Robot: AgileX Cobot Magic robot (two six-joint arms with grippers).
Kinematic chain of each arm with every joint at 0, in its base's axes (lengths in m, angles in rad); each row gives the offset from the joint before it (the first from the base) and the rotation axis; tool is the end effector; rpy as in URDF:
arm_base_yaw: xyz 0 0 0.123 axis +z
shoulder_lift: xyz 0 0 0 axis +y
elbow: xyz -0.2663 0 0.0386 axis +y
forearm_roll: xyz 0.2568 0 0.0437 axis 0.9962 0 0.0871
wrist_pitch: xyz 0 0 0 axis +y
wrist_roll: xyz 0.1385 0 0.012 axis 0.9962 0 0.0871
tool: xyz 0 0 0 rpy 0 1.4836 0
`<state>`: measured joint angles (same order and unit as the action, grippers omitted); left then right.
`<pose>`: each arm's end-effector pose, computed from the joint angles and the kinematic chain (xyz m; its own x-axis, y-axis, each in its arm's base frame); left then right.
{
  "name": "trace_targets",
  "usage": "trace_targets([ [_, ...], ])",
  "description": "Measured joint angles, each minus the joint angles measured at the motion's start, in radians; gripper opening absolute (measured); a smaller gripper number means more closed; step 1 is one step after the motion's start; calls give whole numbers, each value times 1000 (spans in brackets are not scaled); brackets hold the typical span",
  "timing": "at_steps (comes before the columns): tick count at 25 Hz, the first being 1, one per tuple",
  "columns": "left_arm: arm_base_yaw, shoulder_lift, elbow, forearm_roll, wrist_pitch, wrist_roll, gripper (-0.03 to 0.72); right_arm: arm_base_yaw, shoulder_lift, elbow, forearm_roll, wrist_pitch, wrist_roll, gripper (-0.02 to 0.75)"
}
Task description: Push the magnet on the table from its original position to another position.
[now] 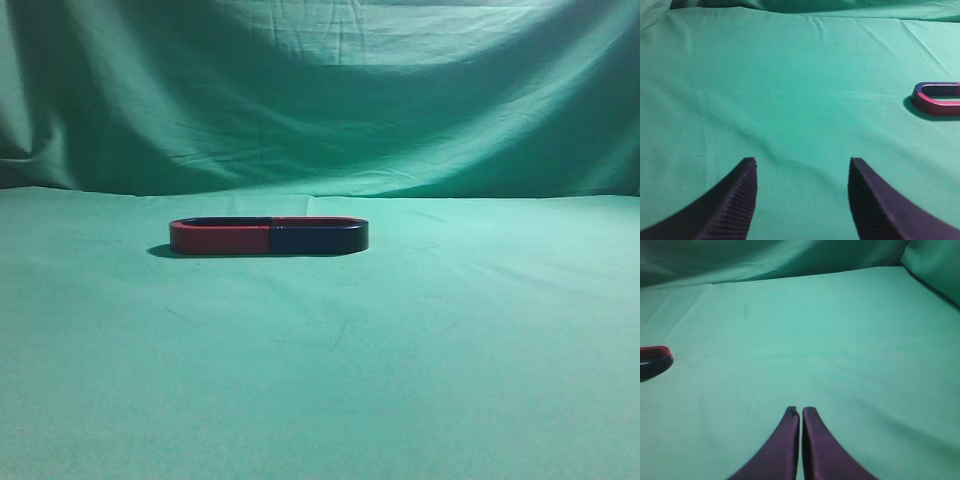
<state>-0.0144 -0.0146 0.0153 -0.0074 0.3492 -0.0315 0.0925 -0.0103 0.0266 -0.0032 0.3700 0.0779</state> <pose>0.1242 -0.0021 0.1650 -0.2601 -0.0347 -0.9650 0.0069 0.9993 -0.0378 0.1231 0.0113 0.1573 -0.2994 0.0474 -0.9529 -0.0691 0.9951 0.0712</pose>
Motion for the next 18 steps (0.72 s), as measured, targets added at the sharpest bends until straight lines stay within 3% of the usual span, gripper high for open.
trace_targets([
  [18, 0, 0, 0, 0, 0, 0, 372, 0, -1, 0, 1, 9, 0, 0],
])
